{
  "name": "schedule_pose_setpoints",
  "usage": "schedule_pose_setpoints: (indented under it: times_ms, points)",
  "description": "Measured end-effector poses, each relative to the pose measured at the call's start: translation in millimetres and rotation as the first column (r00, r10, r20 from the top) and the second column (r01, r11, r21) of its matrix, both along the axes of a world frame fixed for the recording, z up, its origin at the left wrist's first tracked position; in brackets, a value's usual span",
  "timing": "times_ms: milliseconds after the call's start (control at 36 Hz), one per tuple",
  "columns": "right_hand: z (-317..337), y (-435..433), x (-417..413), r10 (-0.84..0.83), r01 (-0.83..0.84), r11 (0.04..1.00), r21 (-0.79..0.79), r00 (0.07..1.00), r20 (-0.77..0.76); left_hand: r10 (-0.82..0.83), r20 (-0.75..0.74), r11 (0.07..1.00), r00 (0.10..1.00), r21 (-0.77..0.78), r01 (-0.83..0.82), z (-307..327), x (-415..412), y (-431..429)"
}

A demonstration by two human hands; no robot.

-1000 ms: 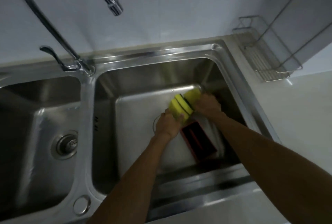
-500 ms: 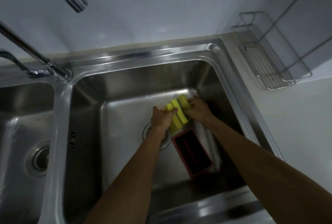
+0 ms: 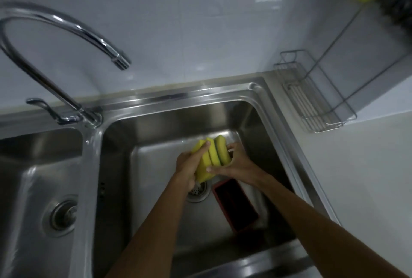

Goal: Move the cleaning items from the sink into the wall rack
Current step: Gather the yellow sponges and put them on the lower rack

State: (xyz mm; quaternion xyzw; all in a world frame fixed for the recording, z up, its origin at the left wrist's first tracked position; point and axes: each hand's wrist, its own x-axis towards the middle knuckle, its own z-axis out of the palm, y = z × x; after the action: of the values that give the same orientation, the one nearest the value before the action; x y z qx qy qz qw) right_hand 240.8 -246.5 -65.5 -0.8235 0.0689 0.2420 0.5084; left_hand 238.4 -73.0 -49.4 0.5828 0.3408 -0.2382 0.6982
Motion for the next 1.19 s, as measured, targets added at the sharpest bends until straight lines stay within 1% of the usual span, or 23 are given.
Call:
schedule_pose_setpoints:
  times_ms: [83, 194, 278, 333, 389, 500, 583, 639, 694, 806, 917, 944, 972, 1028, 1056, 1139, 1194]
  points:
    - [21, 7, -14, -0.022, 0.023, 1.0, -0.017, 0.998, 0.057, -0.11, -0.02, 0.993, 0.994, -0.034, 0.109, 34, 2, -1]
    - [63, 4, -8, -0.08, 0.074, 0.996, 0.051, 0.99, 0.119, -0.164, 0.057, 0.984, 0.985, -0.061, 0.167, 80, 23, -12]
    - [99, -15, 7, -0.172, 0.167, 0.985, 0.041, 0.972, 0.161, -0.22, 0.117, 0.963, 0.969, -0.136, 0.235, 117, 40, -25]
    - [121, -34, 18, -0.256, 0.251, 0.967, 0.052, 0.938, 0.236, -0.219, 0.163, 0.959, 0.962, -0.149, 0.243, 136, 52, -37]
    - [141, -55, 27, -0.32, 0.301, 0.947, 0.111, 0.911, 0.261, -0.201, 0.207, 0.954, 0.957, -0.182, 0.24, 153, 62, -57]
    - [172, -101, 49, -0.44, 0.381, 0.886, 0.263, 0.87, 0.223, -0.143, 0.31, 0.941, 0.94, -0.251, 0.226, 174, 78, -105]
    - [183, -135, 69, -0.513, 0.436, 0.838, 0.328, 0.834, 0.201, -0.144, 0.424, 0.923, 0.894, -0.268, 0.275, 177, 88, -138]
    - [186, -153, 80, -0.541, 0.458, 0.819, 0.345, 0.816, 0.202, -0.186, 0.484, 0.919, 0.855, -0.223, 0.326, 179, 94, -158]
    - [185, -167, 91, -0.56, 0.469, 0.801, 0.372, 0.807, 0.187, -0.214, 0.511, 0.926, 0.832, -0.166, 0.34, 179, 103, -178]
    - [178, -186, 111, -0.592, 0.48, 0.76, 0.438, 0.789, 0.162, -0.213, 0.505, 0.956, 0.837, -0.069, 0.284, 169, 128, -210]
    - [162, -194, 133, -0.61, 0.501, 0.749, 0.435, 0.778, 0.154, -0.275, 0.515, 0.961, 0.812, 0.115, 0.252, 162, 149, -228]
    - [158, -194, 138, -0.613, 0.512, 0.749, 0.421, 0.777, 0.145, -0.299, 0.518, 0.954, 0.802, 0.167, 0.248, 160, 153, -230]
    - [155, -193, 143, -0.616, 0.525, 0.749, 0.404, 0.776, 0.134, -0.34, 0.516, 0.938, 0.786, 0.252, 0.24, 158, 158, -234]
    - [150, -191, 152, -0.618, 0.543, 0.754, 0.37, 0.777, 0.118, -0.436, 0.499, 0.865, 0.749, 0.462, 0.195, 151, 166, -239]
    - [147, -191, 155, -0.617, 0.55, 0.76, 0.346, 0.778, 0.119, -0.458, 0.494, 0.831, 0.739, 0.533, 0.16, 147, 170, -240]
    - [141, -190, 163, -0.581, 0.548, 0.812, 0.2, 0.792, 0.187, -0.457, 0.494, 0.812, 0.74, 0.572, 0.119, 140, 177, -241]
    - [143, -190, 166, -0.508, 0.51, 0.857, 0.075, 0.81, 0.294, -0.499, 0.476, 0.786, 0.724, 0.601, 0.146, 137, 181, -243]
